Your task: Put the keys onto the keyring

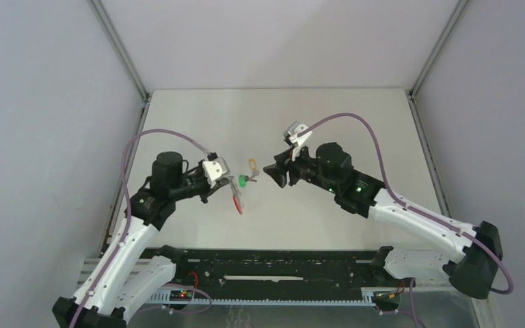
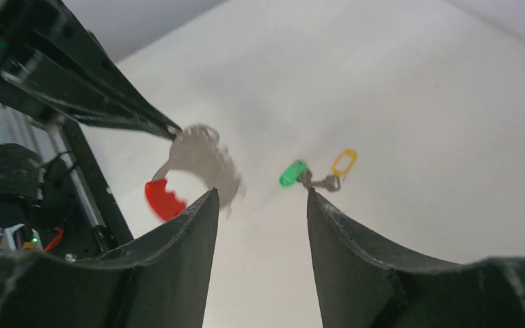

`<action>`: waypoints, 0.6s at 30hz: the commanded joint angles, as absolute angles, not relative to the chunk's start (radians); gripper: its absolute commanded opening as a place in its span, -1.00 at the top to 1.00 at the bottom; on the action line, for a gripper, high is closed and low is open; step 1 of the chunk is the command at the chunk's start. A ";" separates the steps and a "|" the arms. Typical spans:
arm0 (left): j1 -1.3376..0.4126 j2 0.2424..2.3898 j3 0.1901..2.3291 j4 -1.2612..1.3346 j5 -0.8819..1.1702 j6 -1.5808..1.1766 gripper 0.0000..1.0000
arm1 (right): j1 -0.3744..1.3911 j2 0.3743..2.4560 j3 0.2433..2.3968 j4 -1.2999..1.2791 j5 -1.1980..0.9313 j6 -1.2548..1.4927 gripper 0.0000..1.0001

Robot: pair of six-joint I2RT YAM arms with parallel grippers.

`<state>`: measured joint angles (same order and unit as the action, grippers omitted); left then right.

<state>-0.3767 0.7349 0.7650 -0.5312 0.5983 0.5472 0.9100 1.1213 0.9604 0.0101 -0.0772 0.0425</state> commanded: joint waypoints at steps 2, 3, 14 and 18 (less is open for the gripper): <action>-0.287 0.758 0.747 -0.465 0.562 0.525 0.99 | 0.876 1.270 0.992 -0.015 -0.022 0.092 -0.18; -0.273 0.771 0.751 -0.482 0.564 0.543 0.99 | 0.864 1.299 0.992 -0.010 -0.038 0.083 -0.18; -0.196 0.730 0.702 -0.604 0.610 0.589 0.99 | 0.693 1.733 1.067 0.231 -0.366 -0.076 -0.10; -0.189 0.715 0.674 -0.633 0.614 0.590 0.99 | 0.684 1.873 1.174 0.173 -0.391 -0.089 -0.06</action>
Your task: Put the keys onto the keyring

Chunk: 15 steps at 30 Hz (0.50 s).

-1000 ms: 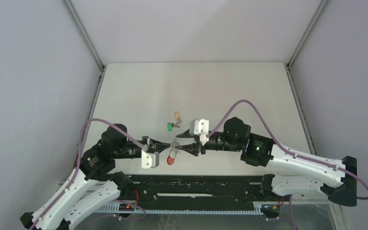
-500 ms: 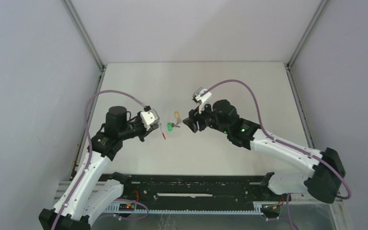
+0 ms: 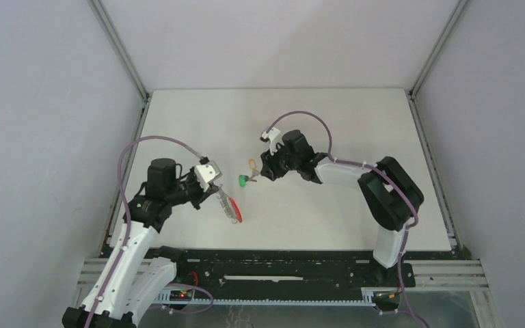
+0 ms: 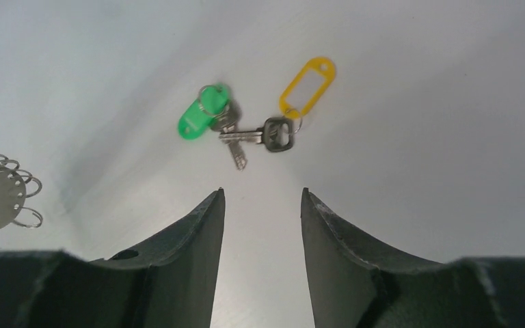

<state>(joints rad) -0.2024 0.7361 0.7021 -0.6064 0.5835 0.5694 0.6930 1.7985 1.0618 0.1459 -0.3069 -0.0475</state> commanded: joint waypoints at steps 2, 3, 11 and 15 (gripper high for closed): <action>-0.189 0.709 0.659 -0.635 0.616 0.585 0.99 | 0.679 1.928 1.238 0.129 -0.386 -0.056 -0.04; -0.189 0.704 0.653 -0.633 0.618 0.584 0.99 | 0.677 1.948 1.266 0.115 -0.395 -0.037 -0.04; -0.189 0.689 0.634 -0.648 0.597 0.571 0.99 | 0.708 2.017 1.319 0.121 -0.378 0.035 -0.05; -0.189 0.690 0.635 -0.659 0.593 0.563 0.99 | 0.766 2.022 1.319 0.134 -0.327 -0.029 -0.05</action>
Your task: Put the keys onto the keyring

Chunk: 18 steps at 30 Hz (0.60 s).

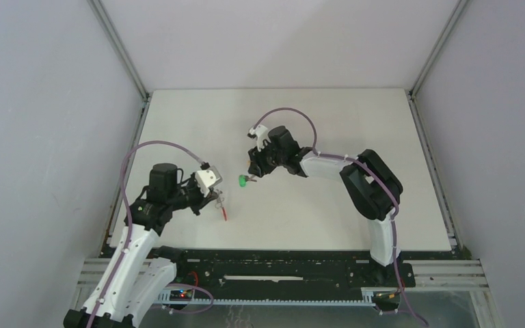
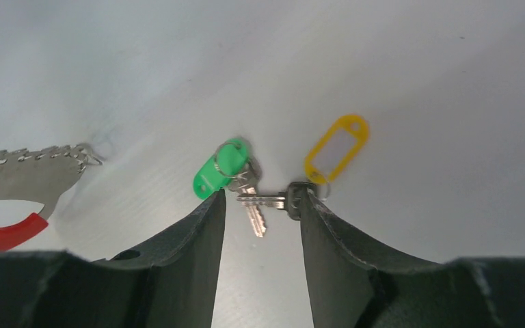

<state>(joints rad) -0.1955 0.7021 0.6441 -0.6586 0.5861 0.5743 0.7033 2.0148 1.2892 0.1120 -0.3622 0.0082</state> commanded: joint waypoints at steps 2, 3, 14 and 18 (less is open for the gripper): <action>-0.189 0.689 0.634 -0.666 0.597 0.559 0.99 | 0.784 2.034 1.331 0.130 -0.309 -0.057 -0.05; -0.189 0.688 0.634 -0.668 0.601 0.559 0.99 | 0.790 2.043 1.346 0.120 -0.299 -0.063 -0.04; -0.189 0.683 0.650 -0.693 0.628 0.548 0.99 | 0.817 2.171 1.520 -0.046 -0.223 -0.113 -0.02; -0.189 0.681 0.651 -0.699 0.643 0.545 0.99 | 0.818 2.172 1.527 -0.042 -0.202 -0.117 0.02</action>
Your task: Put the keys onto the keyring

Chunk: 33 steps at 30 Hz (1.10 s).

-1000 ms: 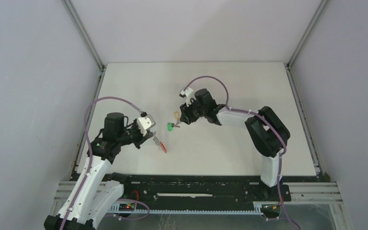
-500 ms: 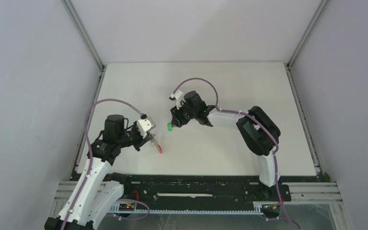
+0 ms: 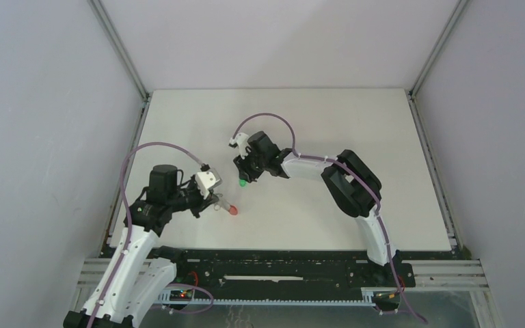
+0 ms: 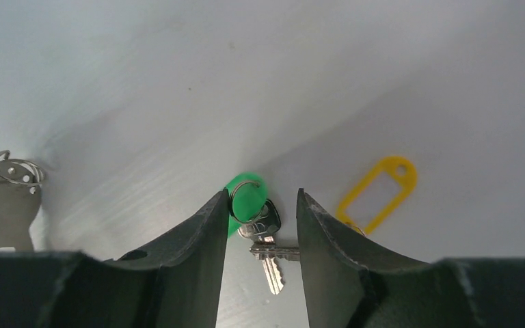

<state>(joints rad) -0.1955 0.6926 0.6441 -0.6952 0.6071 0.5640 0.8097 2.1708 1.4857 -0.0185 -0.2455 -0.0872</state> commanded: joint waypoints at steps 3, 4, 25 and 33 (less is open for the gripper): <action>-0.190 0.678 0.654 -0.700 0.655 0.537 0.99 | 0.818 2.176 1.532 -0.044 -0.201 -0.117 0.07; -0.190 0.677 0.655 -0.701 0.657 0.536 0.99 | 0.819 2.178 1.534 -0.048 -0.202 -0.120 0.09; -0.198 0.663 0.678 -0.719 0.679 0.507 0.99 | 0.815 2.118 1.484 0.015 -0.266 -0.108 1.00; -0.201 0.661 0.698 -0.723 0.699 0.489 0.99 | 0.792 1.929 1.270 0.093 -0.358 -0.024 1.00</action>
